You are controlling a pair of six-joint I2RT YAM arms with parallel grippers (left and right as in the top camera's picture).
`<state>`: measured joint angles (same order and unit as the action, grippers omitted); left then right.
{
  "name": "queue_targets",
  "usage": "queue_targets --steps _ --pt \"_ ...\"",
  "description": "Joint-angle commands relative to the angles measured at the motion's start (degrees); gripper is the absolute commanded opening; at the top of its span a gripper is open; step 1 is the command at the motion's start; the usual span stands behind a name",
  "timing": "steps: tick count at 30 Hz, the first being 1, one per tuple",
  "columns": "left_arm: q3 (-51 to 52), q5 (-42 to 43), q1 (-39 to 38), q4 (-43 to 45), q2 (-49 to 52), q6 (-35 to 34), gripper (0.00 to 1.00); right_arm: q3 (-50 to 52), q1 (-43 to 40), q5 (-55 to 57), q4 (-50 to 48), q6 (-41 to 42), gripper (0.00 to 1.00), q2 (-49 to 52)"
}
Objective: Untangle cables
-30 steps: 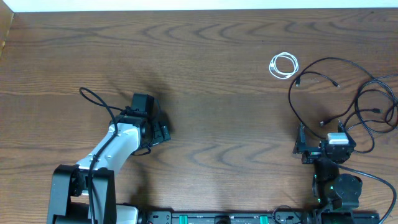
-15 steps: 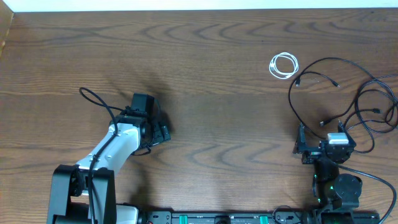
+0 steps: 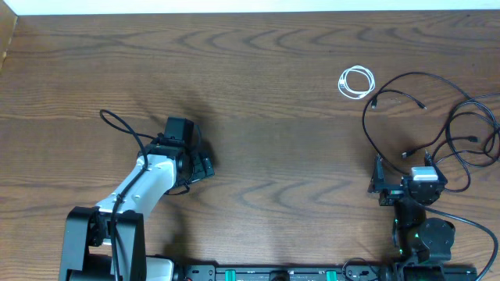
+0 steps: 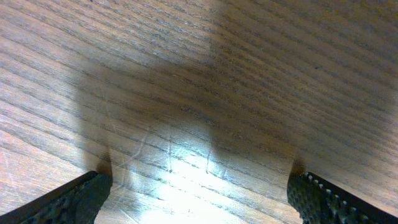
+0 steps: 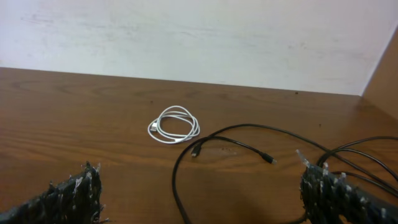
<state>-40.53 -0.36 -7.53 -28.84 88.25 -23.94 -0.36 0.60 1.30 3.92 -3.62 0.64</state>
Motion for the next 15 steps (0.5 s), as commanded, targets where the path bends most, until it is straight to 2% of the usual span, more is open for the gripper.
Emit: queue_targets --steps 1,10,15 --pt "2.14 -3.34 0.07 -0.85 3.04 0.98 0.98 0.07 -0.61 0.7 0.2 -0.74 0.99 -0.26" --pt "2.14 -3.56 0.13 -1.11 3.26 0.98 0.98 0.07 -0.61 0.7 0.2 -0.74 0.99 -0.26" --pt "2.19 -10.08 0.22 -1.53 3.5 2.6 0.98 0.07 -0.61 0.7 0.2 -0.74 0.99 -0.26"
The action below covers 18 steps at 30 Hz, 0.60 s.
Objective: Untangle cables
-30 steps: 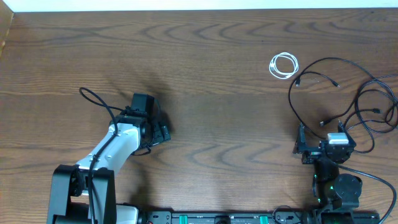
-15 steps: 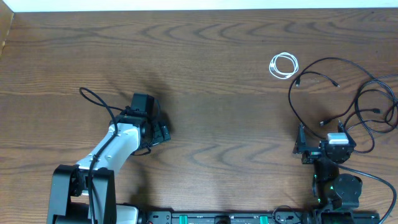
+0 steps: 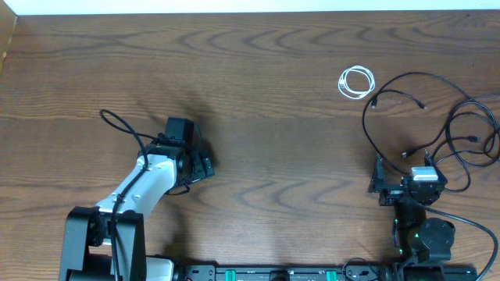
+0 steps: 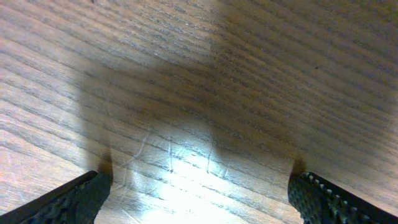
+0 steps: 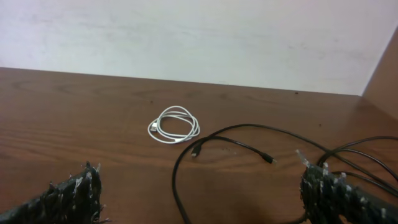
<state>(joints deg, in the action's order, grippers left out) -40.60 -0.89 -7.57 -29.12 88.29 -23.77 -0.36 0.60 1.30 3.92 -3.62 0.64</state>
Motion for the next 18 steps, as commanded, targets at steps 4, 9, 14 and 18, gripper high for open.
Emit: queue_targets --steps 4,9,14,18 --pt "2.58 -10.78 0.26 -2.12 0.63 2.54 0.98 0.07 -0.61 0.7 0.2 -0.74 0.99 -0.26" --pt "4.33 -12.5 0.26 2.47 -7.85 2.78 0.98 0.07 -0.61 0.7 0.2 -0.74 0.99 -0.26" --pt "6.14 -17.11 0.28 5.9 -13.31 2.56 0.98 0.07 -0.61 0.7 0.2 -0.74 0.99 -0.26" --pt "10.34 -20.17 1.92 13.6 -14.36 3.19 0.98 0.07 -0.61 0.68 0.2 -0.74 0.99 -0.26"
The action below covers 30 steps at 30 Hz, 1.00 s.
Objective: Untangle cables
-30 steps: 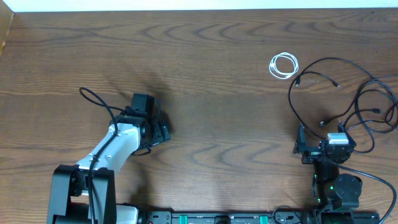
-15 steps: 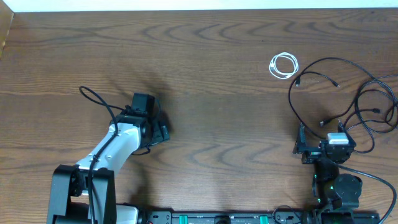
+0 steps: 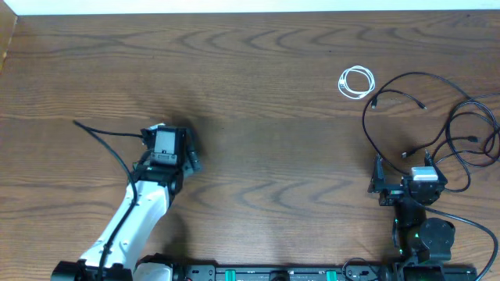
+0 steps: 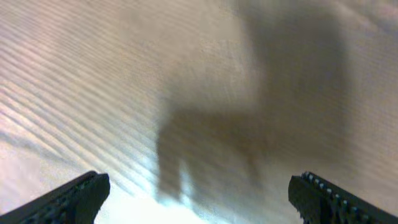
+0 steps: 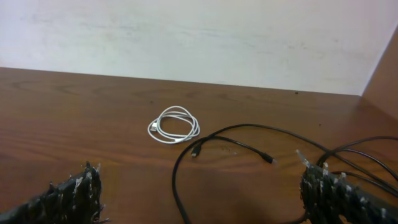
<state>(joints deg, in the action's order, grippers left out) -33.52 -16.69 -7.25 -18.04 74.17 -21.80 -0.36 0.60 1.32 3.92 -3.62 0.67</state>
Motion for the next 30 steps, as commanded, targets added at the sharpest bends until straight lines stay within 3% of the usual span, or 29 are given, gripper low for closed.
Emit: queue_targets --steps 1,13,30 --pt "4.35 -4.37 2.27 4.68 -0.24 1.2 0.98 0.07 -0.61 0.68 0.2 -0.74 0.99 -0.28" --pt "22.23 0.87 6.32 36.15 -0.24 1.2 0.98 0.07 -0.61 0.68 0.2 -0.74 0.99 -0.28" --pt "27.56 2.32 6.32 38.51 -0.59 -0.02 0.98 0.07 -0.61 0.68 0.17 -0.74 0.99 -0.28"
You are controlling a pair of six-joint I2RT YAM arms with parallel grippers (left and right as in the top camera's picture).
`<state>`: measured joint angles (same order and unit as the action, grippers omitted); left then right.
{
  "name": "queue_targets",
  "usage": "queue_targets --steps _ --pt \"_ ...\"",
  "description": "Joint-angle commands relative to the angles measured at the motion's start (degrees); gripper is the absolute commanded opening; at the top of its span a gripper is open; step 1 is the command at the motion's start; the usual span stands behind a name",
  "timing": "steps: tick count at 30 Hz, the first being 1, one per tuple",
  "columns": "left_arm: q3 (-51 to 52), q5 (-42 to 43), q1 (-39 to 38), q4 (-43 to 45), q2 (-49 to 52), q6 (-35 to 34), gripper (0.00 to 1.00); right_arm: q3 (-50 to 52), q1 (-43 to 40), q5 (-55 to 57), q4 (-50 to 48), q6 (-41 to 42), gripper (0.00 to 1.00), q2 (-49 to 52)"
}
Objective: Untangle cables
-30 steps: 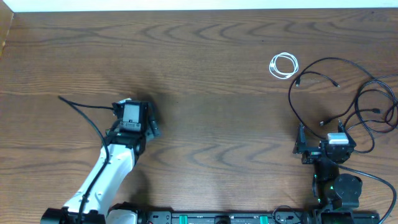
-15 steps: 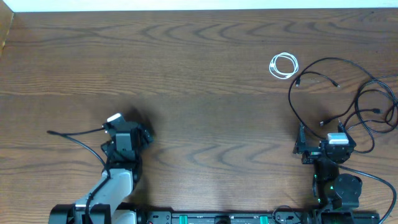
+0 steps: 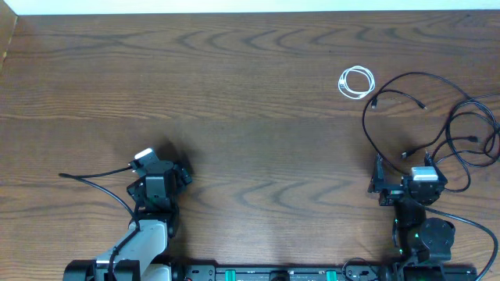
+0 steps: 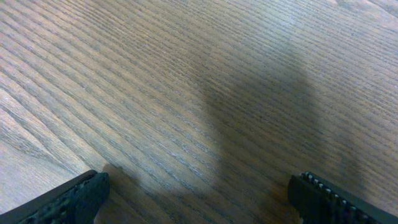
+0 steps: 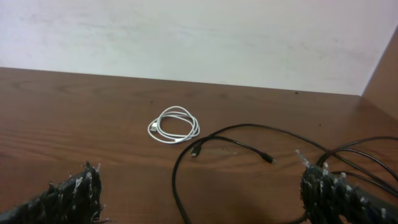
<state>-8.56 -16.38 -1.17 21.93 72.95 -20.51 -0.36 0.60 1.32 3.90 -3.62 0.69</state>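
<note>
A tangle of black cables [image 3: 437,117] sprawls at the right side of the table; the right wrist view shows it too [image 5: 249,143]. A coiled white cable [image 3: 356,81] lies apart to its upper left and appears again [image 5: 175,125]. My right gripper [image 3: 408,187] sits just below the tangle, open, its fingers [image 5: 74,193] wide with only table and one black loop between them. Low on the left, my left gripper [image 3: 168,176] is open over bare wood, fingertips [image 4: 71,199] far apart.
The wooden table [image 3: 250,94] reaches to a white wall at the back. The arm bases and a rail run along the front edge [image 3: 273,273]. The left arm's own black lead [image 3: 90,176] trails off leftward.
My left arm has drawn back toward the front edge and now sits lower and folded. Its gripper stays open over bare wood. The right arm and the cables have not moved.
At the two oldest moments my left gripper hung open close over the wood at mid-left. Then it stood further left and higher. Now it sits low near the front edge. The right gripper and every cable stayed where they were throughout.
</note>
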Motion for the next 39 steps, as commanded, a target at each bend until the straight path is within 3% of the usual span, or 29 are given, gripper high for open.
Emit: queue_targets --steps 1,7,12,28,39 --pt "3.13 1.99 0.24 -1.44 0.24 -2.32 0.98 0.07 -0.61 0.68 0.22 -0.74 0.99 -0.31" --pt "7.82 1.79 0.24 2.64 -3.58 -4.92 0.98 0.07 -0.61 0.68 0.2 -0.74 0.99 -0.31" --pt "8.37 1.57 0.24 0.24 -7.15 -5.27 0.98 0.07 -0.61 0.68 0.2 -0.74 0.99 -0.31" --pt "8.37 2.58 0.24 -25.53 -31.89 -5.27 0.98 0.07 -0.61 0.68 0.22 -0.74 0.99 -0.31" --pt "8.33 7.13 0.22 -25.59 -49.64 4.2 0.98 0.07 -0.61 0.68 0.22 -0.74 0.99 -0.31"
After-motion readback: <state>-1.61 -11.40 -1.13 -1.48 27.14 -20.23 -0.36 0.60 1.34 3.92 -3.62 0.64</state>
